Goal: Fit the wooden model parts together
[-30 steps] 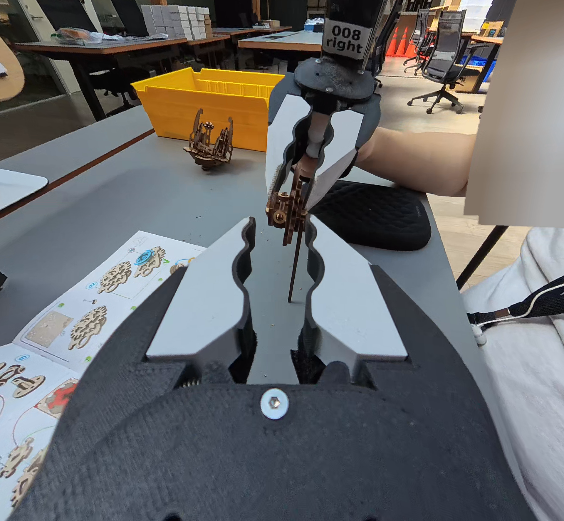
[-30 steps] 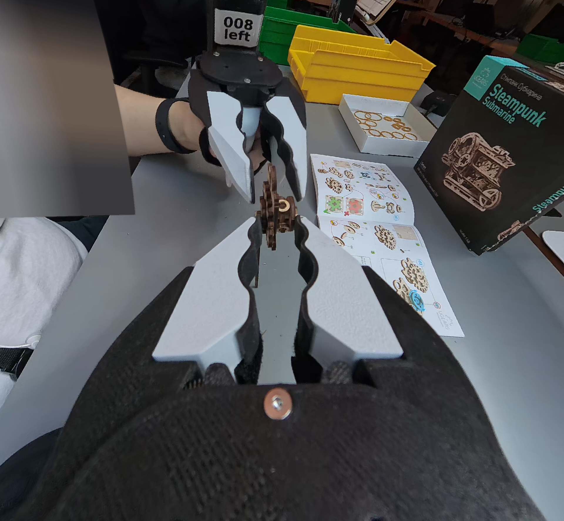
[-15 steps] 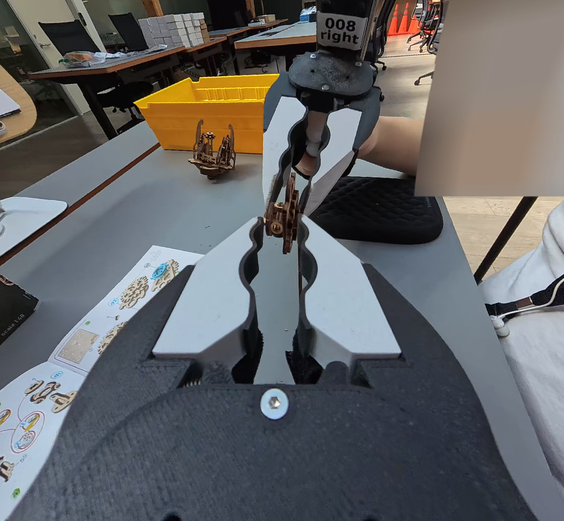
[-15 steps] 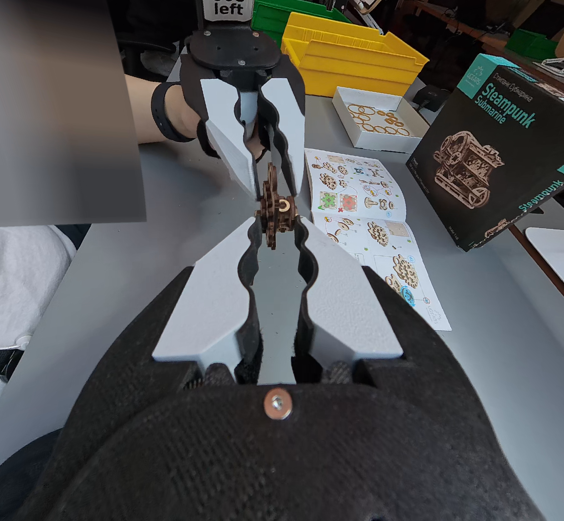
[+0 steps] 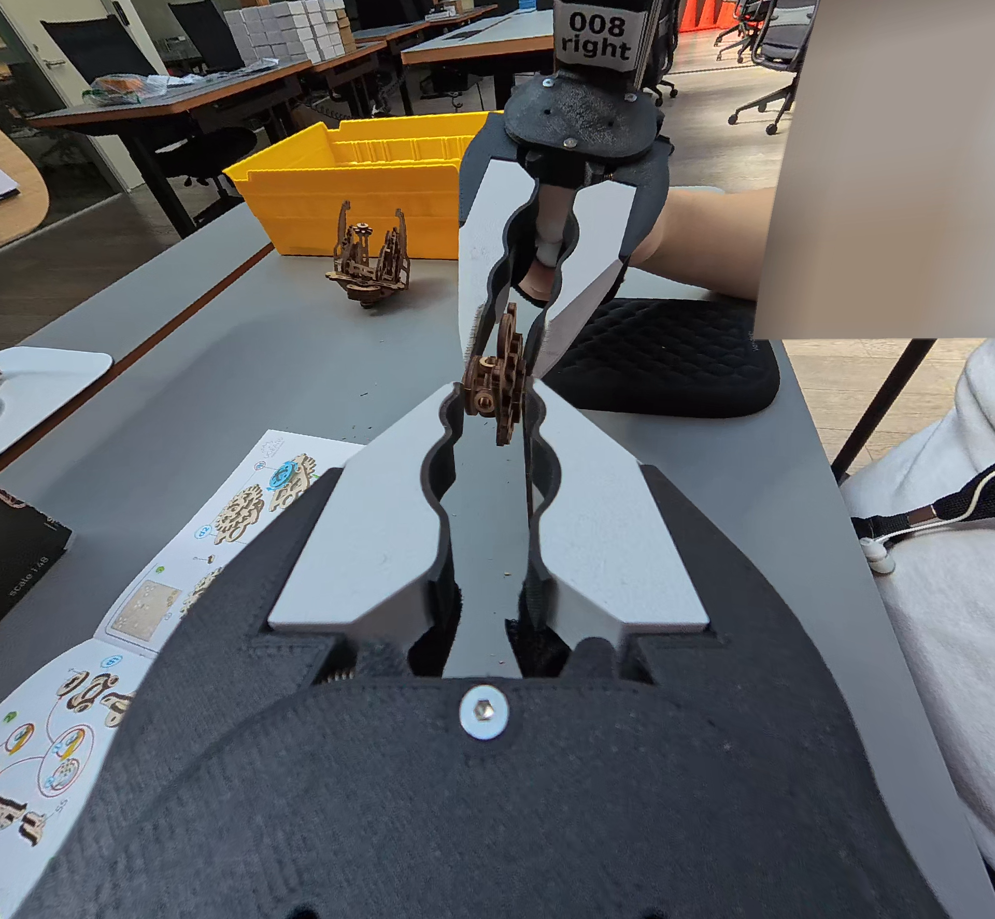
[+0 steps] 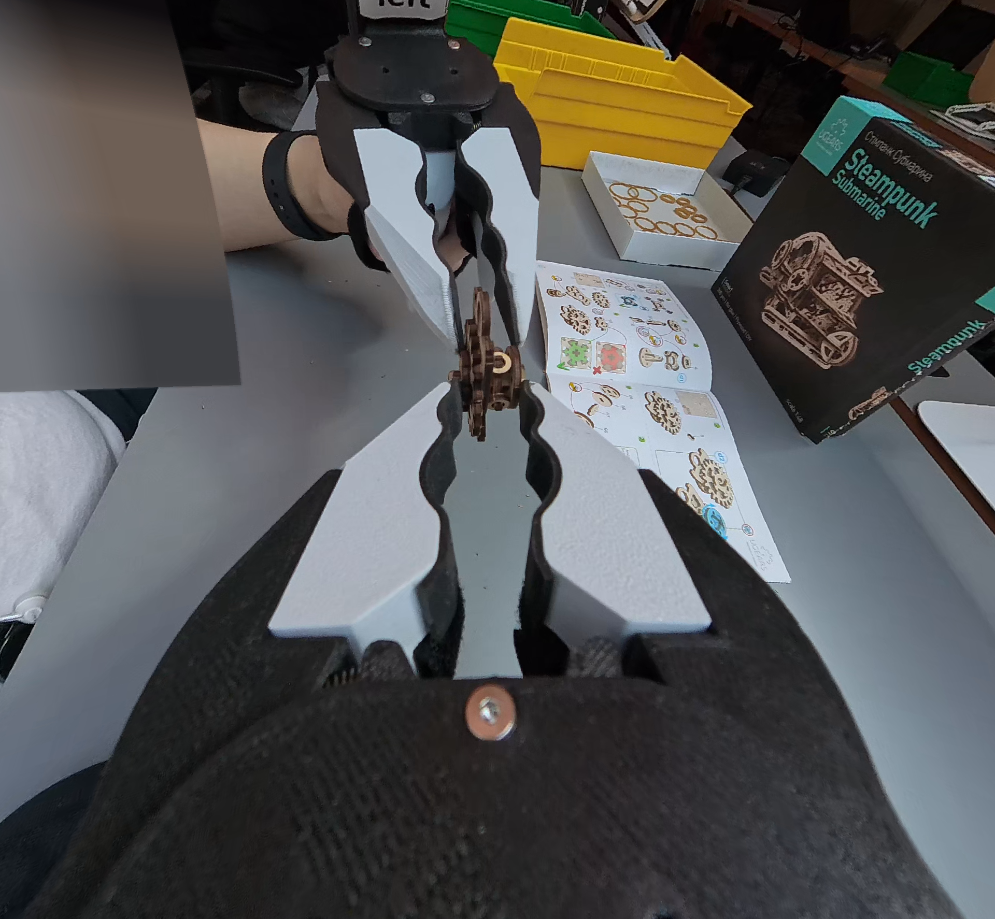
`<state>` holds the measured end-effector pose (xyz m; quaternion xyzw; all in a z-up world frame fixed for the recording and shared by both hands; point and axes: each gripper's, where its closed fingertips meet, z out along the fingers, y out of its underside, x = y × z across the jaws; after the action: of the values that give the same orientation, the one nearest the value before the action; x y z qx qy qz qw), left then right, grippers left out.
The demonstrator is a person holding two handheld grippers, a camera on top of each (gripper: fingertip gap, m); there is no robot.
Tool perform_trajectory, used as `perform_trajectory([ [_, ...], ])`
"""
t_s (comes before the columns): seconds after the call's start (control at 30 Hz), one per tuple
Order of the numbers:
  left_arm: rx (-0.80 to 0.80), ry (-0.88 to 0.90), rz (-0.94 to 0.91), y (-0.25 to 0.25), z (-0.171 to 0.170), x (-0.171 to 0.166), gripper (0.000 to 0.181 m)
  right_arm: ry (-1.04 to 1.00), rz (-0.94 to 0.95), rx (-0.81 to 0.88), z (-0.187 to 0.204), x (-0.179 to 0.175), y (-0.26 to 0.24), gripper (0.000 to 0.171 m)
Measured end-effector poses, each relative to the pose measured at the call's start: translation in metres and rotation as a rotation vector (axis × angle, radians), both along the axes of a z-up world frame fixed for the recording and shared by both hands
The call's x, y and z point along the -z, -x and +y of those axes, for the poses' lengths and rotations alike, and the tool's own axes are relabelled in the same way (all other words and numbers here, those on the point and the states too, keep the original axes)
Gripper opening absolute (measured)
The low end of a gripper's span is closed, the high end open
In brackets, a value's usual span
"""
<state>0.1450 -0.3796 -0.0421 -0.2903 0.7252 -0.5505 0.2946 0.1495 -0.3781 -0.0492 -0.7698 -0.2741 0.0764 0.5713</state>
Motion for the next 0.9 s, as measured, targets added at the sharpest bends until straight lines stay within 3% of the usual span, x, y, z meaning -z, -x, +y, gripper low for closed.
perform_trajectory([
  [0.53, -0.013, -0.047, 0.01, -0.004, 0.002, 0.007, 0.02, 0.026, 0.055, -0.018, -0.002, -0.006, -0.002, 0.025],
  [0.73, -0.021, -0.05, 0.016, -0.005, 0.003, 0.007, 0.02, 0.127, -0.062, 0.002, 0.0, -0.011, -0.005, 0.038],
  [0.9, -0.019, -0.055, 0.02, -0.004, 0.002, 0.007, 0.02, 0.184, -0.084, -0.032, 0.008, -0.018, 0.002, 0.036],
])
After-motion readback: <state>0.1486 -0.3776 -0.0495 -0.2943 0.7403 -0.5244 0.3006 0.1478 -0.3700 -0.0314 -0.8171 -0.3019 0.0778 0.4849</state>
